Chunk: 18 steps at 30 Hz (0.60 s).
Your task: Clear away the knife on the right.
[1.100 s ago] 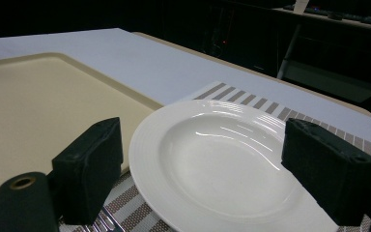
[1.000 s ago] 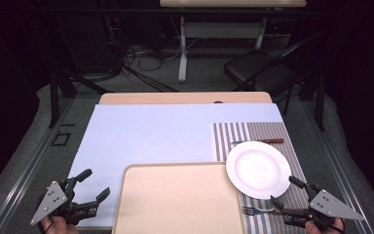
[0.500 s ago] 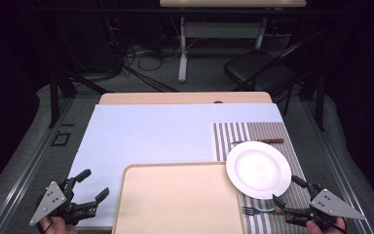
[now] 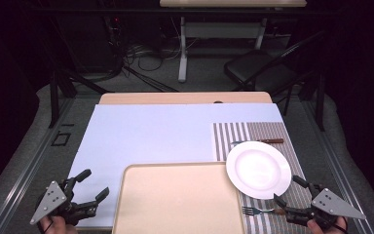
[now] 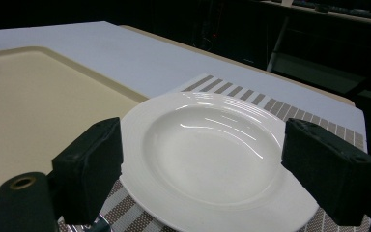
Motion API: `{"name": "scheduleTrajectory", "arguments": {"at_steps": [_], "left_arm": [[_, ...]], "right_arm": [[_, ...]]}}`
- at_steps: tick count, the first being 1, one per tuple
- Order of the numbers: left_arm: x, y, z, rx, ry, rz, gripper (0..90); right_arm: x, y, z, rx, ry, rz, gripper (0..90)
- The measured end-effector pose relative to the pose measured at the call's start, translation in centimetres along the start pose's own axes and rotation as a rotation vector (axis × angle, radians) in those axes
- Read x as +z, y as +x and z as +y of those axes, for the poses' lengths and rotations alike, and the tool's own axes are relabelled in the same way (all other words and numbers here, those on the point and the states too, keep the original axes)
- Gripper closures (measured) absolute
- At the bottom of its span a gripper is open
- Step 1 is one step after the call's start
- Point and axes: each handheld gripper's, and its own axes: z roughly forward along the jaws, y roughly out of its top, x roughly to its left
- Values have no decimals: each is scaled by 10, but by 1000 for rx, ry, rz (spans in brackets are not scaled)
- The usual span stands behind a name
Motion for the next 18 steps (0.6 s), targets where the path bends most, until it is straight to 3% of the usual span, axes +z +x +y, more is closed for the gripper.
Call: {"name": "scheduleTrajectory", "arguments": {"at_steps": [11,18], "left_arm": [[0,0,0,-2,2,2,154],[0,0,0,-2,4,0,154]], "right_arm": [[-5,-7,1,-16,9,-30,143],[-9,-19,3,-8,19,-53,143]]}}
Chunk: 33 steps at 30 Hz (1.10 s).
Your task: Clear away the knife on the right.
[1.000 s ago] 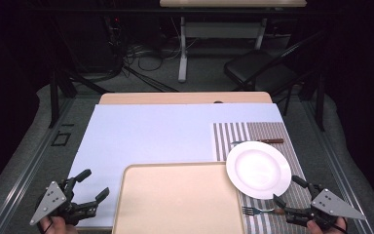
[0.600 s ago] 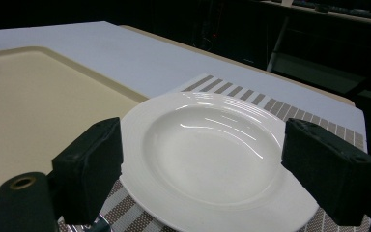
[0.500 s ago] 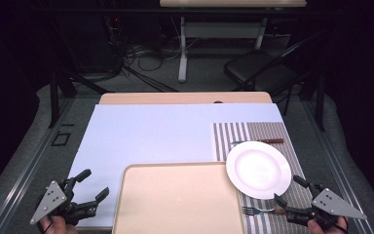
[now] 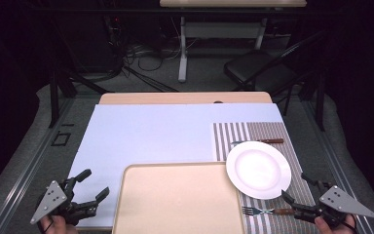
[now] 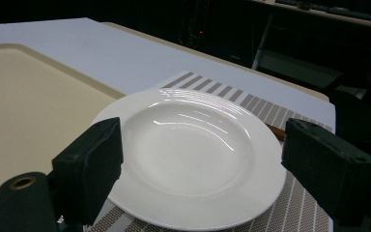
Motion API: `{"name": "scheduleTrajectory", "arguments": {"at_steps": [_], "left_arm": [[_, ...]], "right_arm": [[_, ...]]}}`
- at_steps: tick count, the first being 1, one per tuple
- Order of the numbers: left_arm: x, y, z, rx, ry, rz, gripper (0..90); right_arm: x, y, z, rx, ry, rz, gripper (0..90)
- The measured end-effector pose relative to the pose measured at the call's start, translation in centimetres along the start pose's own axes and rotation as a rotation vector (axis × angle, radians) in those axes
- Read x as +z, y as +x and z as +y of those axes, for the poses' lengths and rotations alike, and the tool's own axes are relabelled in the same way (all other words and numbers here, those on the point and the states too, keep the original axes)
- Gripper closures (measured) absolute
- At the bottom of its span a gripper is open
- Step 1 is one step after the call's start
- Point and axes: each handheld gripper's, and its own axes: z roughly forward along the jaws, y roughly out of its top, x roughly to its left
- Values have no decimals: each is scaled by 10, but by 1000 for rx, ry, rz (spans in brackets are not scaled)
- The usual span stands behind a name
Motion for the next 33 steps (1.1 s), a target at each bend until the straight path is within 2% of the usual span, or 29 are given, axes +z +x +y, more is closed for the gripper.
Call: {"name": "scheduleTrajectory", "arguments": {"at_steps": [3,8,9,10,11,13,14,17,22,26,30,31,33], "left_arm": [[0,0,0,-1,-1,1,154],[0,0,0,-7,-4,-1,153],[0,0,0,-8,-5,-3,154],[0,0,0,-8,-4,-3,154],[0,0,0,-9,-3,-3,154],[0,0,0,-10,-1,-1,154],[0,0,-1,-12,0,0,154],[1,0,-1,-12,7,-1,154],[1,0,-1,-12,8,2,154],[2,0,-1,-14,10,4,154],[2,0,-1,-16,11,6,154],[2,0,-1,-16,11,6,154],[2,0,-1,-16,11,6,154]], "right_arm": [[-1,-6,2,9,18,7,143],[-1,-17,4,-9,53,-21,143],[-1,-25,5,16,51,-25,144],[-1,-25,5,16,51,-25,144],[-2,-35,6,41,47,-36,143],[-2,-39,6,47,54,-44,143],[-1,-47,6,26,71,-61,144],[2,-56,7,19,80,-84,143],[12,-68,9,58,99,-118,141],[19,-76,12,75,117,-111,142],[24,-80,14,54,122,-96,163],[27,-83,17,28,135,-91,201],[31,-84,19,23,144,-84,227]]}}
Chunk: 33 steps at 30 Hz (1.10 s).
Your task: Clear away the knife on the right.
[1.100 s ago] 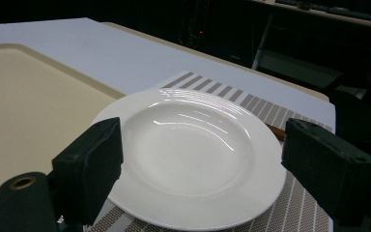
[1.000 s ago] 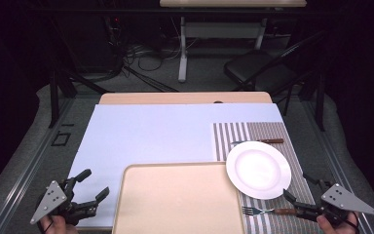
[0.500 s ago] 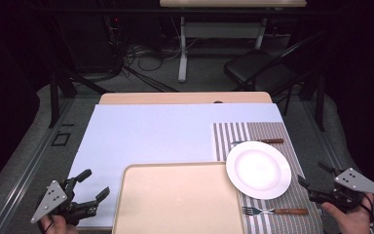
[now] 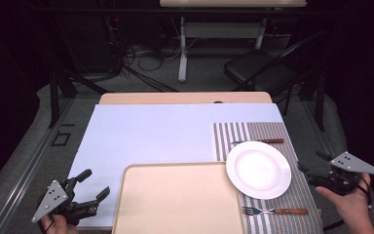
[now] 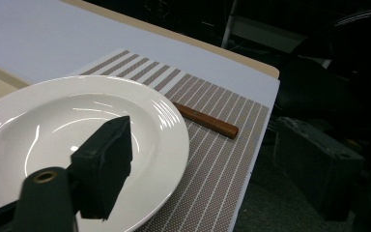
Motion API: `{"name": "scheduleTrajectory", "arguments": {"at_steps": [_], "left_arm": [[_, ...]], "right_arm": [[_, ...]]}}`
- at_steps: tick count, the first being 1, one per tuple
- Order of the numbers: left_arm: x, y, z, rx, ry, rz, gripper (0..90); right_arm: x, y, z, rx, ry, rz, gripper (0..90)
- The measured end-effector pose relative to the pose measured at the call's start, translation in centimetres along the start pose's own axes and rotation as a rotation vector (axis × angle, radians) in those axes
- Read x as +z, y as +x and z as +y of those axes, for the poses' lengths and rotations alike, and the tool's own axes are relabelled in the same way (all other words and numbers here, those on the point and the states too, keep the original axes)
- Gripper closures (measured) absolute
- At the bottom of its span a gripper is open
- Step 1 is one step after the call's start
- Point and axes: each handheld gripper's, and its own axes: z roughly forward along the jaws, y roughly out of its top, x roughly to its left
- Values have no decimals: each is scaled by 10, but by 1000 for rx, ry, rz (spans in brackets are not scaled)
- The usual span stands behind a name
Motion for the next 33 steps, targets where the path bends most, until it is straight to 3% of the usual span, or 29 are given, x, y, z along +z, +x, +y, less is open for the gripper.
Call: {"name": "scheduleTrajectory", "arguments": {"at_steps": [7,33], "left_arm": [[0,0,0,0,0,-1,154],[1,1,0,2,2,-4,154]], "right_arm": [[8,-7,9,-10,25,19,310],[42,-28,49,-50,70,51,305]]}}
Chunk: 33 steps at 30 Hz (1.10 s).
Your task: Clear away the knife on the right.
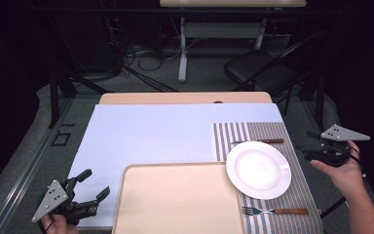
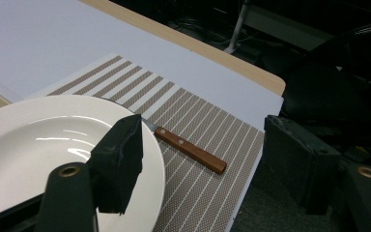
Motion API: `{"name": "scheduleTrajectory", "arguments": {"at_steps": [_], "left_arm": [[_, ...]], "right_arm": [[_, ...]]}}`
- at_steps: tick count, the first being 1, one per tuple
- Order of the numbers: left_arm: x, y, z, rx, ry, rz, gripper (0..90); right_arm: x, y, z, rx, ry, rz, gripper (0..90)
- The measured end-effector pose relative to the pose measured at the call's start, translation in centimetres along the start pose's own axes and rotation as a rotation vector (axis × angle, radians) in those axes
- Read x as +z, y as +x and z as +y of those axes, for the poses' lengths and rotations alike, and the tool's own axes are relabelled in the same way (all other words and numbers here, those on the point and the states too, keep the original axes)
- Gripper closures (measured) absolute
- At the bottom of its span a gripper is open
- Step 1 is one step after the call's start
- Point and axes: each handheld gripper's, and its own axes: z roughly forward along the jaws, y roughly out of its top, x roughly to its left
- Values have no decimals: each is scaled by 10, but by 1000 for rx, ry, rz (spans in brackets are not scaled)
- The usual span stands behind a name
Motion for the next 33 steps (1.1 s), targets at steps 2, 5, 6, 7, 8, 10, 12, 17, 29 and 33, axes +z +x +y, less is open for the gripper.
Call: {"name": "scheduleTrajectory", "arguments": {"at_steps": [2,5,6,7,8,10,12,17,29,33], "left_arm": [[0,0,0,1,1,1,154],[0,0,0,1,2,1,154],[0,0,0,0,2,0,154],[0,0,0,0,2,0,154],[0,0,0,1,0,1,154],[0,0,0,0,3,-1,154],[0,0,0,0,3,-2,154],[0,1,0,-1,3,0,154],[1,1,-1,-1,7,1,154],[1,1,-1,-2,9,3,154]], "right_arm": [[4,-2,6,1,-3,14,305],[8,-4,11,-3,2,23,306],[10,-4,13,-2,-1,26,306],[10,-4,13,-2,-1,26,306],[13,-4,17,-7,2,30,306],[17,-4,21,-10,6,33,308],[20,-4,25,-23,7,38,309],[28,-3,34,-38,17,42,309],[45,-7,47,-48,41,53,304],[53,-9,46,-46,65,57,304]]}}
